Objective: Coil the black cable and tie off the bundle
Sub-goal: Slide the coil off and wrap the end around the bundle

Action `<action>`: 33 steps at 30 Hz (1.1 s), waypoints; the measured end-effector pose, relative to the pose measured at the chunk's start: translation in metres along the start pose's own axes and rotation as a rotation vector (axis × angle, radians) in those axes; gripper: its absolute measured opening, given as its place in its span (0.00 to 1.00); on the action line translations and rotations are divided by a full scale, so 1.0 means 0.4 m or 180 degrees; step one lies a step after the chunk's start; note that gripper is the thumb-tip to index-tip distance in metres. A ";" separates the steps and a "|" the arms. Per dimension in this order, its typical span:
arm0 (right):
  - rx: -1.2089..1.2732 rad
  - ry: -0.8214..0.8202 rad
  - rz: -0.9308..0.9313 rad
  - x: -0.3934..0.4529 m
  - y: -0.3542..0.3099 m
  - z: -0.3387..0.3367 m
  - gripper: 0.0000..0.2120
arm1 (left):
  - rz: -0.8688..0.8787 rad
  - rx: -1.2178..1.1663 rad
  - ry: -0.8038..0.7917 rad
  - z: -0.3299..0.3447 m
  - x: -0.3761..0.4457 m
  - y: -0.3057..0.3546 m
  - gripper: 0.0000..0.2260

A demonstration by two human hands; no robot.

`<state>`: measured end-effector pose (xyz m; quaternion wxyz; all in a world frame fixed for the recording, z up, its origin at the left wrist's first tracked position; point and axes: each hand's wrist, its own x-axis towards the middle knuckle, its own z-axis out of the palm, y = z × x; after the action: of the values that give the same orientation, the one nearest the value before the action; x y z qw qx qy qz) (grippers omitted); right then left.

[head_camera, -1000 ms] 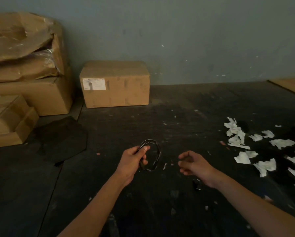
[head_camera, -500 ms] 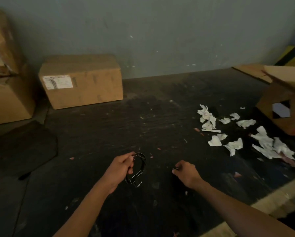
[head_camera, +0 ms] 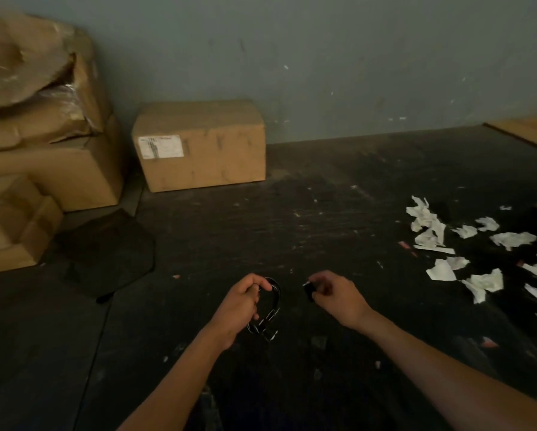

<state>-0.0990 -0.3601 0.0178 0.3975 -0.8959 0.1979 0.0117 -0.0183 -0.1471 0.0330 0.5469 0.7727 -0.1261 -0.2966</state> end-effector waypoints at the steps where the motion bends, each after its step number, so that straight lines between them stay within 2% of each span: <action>1: 0.0083 0.0062 -0.0167 0.000 -0.032 0.000 0.16 | -0.0019 -0.0042 0.0048 -0.002 0.001 0.004 0.15; 5: 0.0278 0.0120 -0.0749 -0.011 -0.150 0.000 0.16 | 0.0010 -0.0281 0.0154 -0.007 -0.001 0.031 0.13; 11: 0.0217 0.0078 -0.1325 -0.014 -0.221 0.009 0.16 | 0.0435 -0.0438 0.0286 -0.025 -0.022 0.070 0.14; 15: 0.0331 0.0069 -0.1437 -0.012 -0.240 0.009 0.14 | 0.0498 -0.0431 0.0287 -0.044 -0.029 0.081 0.15; 21: 0.0598 0.0102 -0.1561 -0.013 -0.261 0.001 0.04 | 0.0611 -0.0302 0.0271 -0.055 -0.034 0.093 0.12; 28: 0.0634 0.0082 -0.1953 -0.033 -0.261 -0.006 0.07 | 0.0316 -0.0590 0.0674 -0.078 -0.013 0.085 0.14; 30: 0.0804 -0.0095 -0.1913 -0.036 -0.260 -0.008 0.07 | 0.0339 -0.0512 0.0710 -0.088 -0.007 0.081 0.13; 33: 0.1173 -0.0387 -0.1533 -0.041 -0.263 0.001 0.03 | 0.0443 -0.0444 0.0785 -0.092 -0.004 0.089 0.13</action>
<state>-0.0758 -0.2905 0.0948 0.5557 -0.8276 -0.0454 -0.0653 0.0071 -0.1309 0.0745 0.6297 0.7528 -0.0903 -0.1689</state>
